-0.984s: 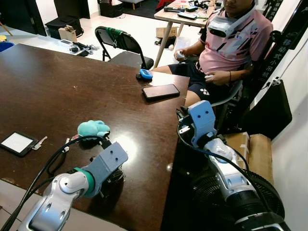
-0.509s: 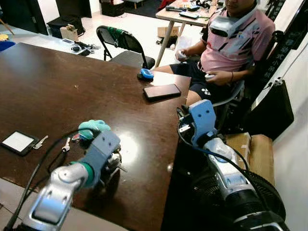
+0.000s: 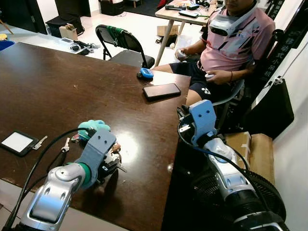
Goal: Hang keys on a hook
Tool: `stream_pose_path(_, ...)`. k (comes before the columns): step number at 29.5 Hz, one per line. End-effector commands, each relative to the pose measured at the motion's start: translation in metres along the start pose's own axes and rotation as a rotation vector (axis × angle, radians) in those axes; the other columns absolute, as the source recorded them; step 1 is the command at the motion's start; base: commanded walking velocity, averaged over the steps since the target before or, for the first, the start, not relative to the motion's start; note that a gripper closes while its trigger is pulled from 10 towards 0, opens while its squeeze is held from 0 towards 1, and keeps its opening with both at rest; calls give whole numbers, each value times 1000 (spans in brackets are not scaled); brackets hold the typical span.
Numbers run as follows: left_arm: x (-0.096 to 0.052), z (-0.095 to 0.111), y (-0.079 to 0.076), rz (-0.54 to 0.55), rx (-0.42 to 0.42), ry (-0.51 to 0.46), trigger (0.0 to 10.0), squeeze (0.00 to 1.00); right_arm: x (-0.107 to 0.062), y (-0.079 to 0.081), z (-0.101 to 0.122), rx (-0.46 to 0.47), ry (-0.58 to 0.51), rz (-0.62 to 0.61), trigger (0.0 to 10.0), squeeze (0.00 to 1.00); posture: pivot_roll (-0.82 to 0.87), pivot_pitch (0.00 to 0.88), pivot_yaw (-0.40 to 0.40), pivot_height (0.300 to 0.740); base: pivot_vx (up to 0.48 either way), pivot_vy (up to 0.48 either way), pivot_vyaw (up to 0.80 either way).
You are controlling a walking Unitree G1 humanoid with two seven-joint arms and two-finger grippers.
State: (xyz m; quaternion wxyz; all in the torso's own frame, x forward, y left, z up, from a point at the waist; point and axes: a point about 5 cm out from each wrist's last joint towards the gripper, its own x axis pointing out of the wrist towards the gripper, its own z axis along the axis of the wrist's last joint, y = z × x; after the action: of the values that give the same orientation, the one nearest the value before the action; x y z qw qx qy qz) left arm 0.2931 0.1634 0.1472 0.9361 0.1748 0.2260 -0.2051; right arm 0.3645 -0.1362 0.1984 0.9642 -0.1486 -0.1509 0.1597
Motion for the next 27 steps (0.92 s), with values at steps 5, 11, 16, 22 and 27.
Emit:
stream_pose_path(5, -1, -4, -15, -72, -6, 18, 9843, 0, 1, 1, -1, 7, -1, -8, 10000, 0, 117, 116, 70, 740, 0, 0, 0)
stream_pose_path(11, 1, -4, -15, -62, -7, 24, 6118, 0, 1, 1, 0, 8, -3, -9, 10000, 0, 116, 116, 71, 740, 0, 0, 0)
stream_pose_path(16, 3, -4, -14, -29, -20, 30, 4941, 0, 1, 1, 0, 9, -4, -11, 10000, 0, 118, 118, 71, 740, 0, 0, 0)
stream_pose_path(22, 6, -5, -13, 12, -34, 45, 353, 0, 1, 1, 0, 13, -5, -13, 10000, 0, 120, 117, 75, 740, 0, 0, 0)
stream_pose_path(27, 7, -5, -10, 43, -40, 53, 0, 0, 0, 1, -1, 14, -4, -16, 10000, 0, 118, 117, 76, 740, 0, 0, 0)
